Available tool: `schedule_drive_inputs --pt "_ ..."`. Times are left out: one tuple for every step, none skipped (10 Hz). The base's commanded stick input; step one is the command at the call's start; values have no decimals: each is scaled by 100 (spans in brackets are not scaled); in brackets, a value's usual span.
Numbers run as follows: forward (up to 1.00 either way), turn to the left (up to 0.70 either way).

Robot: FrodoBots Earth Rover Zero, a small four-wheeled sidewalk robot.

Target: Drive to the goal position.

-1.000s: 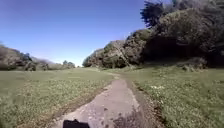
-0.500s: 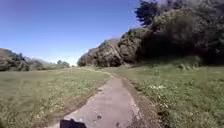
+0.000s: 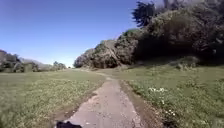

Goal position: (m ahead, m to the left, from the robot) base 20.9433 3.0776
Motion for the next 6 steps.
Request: schedule_drive_inputs --pt "50 0" --pt "50 0" --pt "50 0" --pt "50 0" --pt "50 0" --pt "50 0"
